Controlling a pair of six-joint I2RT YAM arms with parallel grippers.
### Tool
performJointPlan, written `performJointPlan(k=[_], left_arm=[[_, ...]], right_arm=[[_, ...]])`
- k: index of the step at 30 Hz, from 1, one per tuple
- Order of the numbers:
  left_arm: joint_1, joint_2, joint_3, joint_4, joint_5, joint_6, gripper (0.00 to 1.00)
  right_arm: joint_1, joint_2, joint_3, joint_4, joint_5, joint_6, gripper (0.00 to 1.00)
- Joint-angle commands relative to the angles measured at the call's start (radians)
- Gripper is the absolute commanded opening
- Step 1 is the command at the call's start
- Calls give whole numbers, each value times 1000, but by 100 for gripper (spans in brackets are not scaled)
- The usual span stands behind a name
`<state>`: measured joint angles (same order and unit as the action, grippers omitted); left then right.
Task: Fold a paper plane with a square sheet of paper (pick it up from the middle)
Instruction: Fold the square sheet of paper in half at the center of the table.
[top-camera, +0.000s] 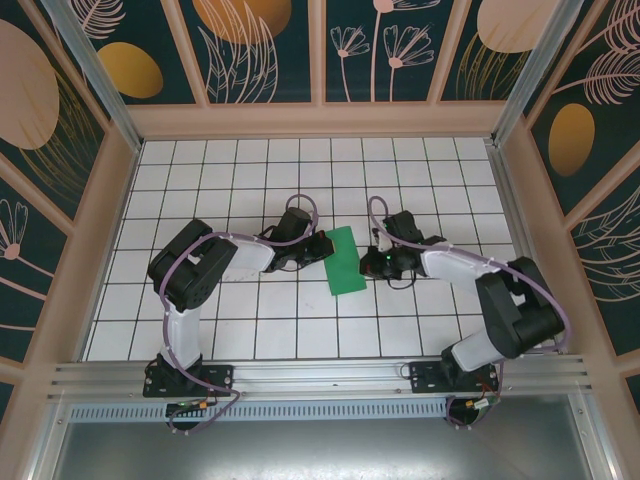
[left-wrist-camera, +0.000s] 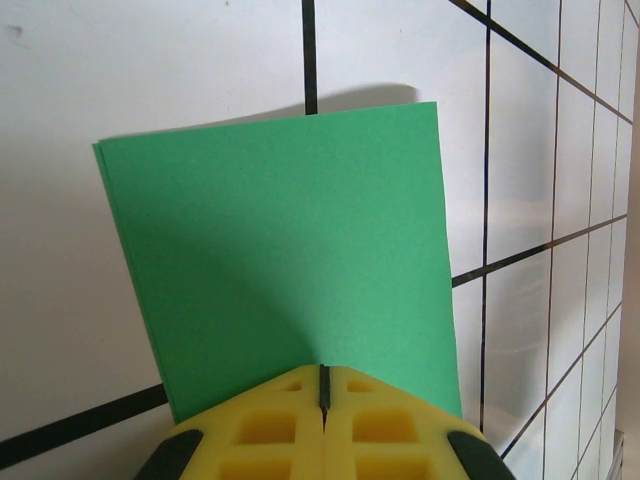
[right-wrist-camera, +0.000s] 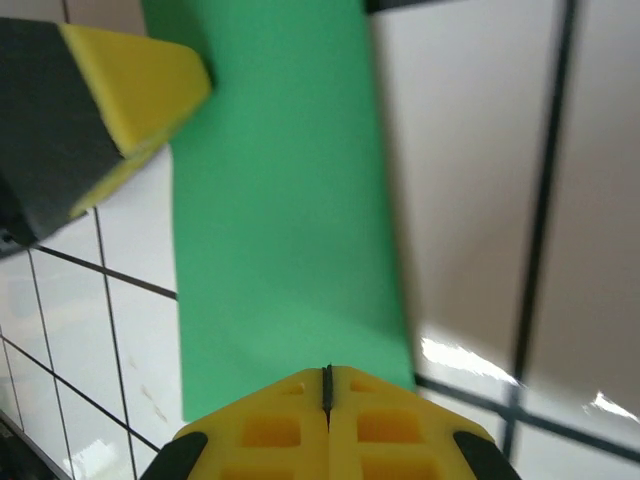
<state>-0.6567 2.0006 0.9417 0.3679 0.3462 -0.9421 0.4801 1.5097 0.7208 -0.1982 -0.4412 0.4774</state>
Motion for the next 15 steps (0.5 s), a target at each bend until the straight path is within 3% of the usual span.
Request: performJointPlan(k=[1,10,15], left_arm=[[17,135,-95,-376,-197,53,0],[17,134,-99,-376,-201,54,0],[17,127,-101,-386,-211,54,0]], right_arm=[[30,67,34,34,-21,12,0],[28,113,-50,30,15,-13,0],[17,59,-149,20,25,-8,0]])
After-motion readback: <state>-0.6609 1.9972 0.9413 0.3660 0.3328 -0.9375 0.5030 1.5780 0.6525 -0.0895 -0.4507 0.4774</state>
